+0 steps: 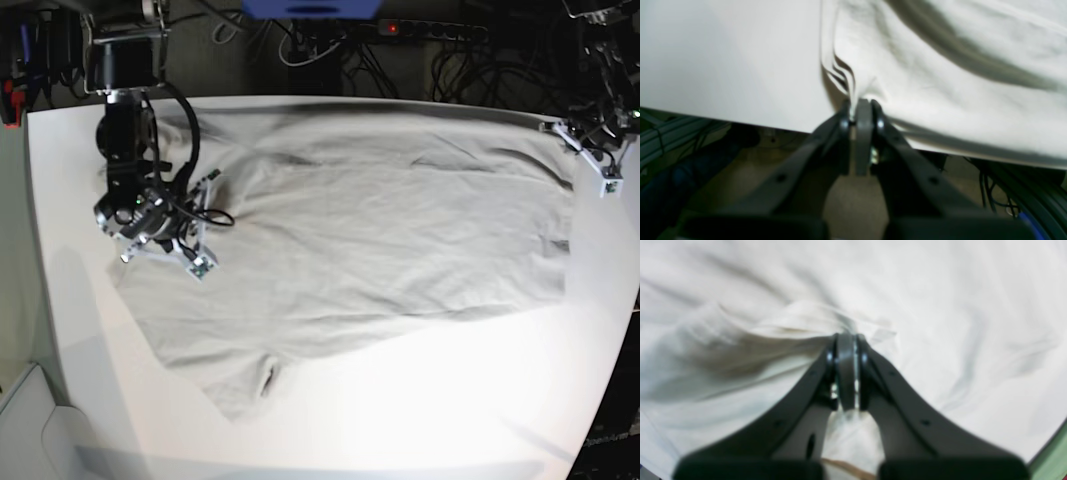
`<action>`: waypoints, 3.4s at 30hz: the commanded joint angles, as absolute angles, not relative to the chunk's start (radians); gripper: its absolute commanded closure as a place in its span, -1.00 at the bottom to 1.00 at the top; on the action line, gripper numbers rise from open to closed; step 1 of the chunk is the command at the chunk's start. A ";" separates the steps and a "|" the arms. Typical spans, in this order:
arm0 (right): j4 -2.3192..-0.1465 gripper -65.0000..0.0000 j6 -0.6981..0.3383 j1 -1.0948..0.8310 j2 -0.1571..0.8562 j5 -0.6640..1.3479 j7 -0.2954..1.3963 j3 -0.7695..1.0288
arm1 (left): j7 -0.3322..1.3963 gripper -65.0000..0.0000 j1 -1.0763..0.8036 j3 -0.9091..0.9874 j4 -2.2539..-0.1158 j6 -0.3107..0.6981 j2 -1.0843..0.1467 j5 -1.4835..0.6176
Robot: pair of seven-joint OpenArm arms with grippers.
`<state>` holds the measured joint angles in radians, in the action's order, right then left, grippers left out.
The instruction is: Layout the t-shirt on the table in an organized manner, then fold the t-shirt properly
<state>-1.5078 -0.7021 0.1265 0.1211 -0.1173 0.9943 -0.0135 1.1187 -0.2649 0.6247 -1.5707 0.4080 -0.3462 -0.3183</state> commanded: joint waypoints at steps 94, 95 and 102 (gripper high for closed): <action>-1.181 0.18 -0.698 0.562 0.200 -0.122 0.800 0.016 | 0.628 -0.44 0.470 0.507 -0.757 0.403 -0.372 -0.317; -1.161 0.18 -0.698 0.565 0.200 -0.122 0.800 0.018 | 0.615 -0.44 0.472 0.507 -0.756 0.403 -0.372 -0.317; -0.970 0.18 -0.698 0.624 0.205 -0.117 0.642 0.027 | 0.529 -0.44 0.472 0.507 -0.751 0.403 -0.374 -0.317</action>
<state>-0.9543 -0.7021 0.5877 0.1974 -0.1242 0.6548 0.0208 0.5484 0.4465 0.5064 -0.7391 0.3992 -0.3546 -0.3061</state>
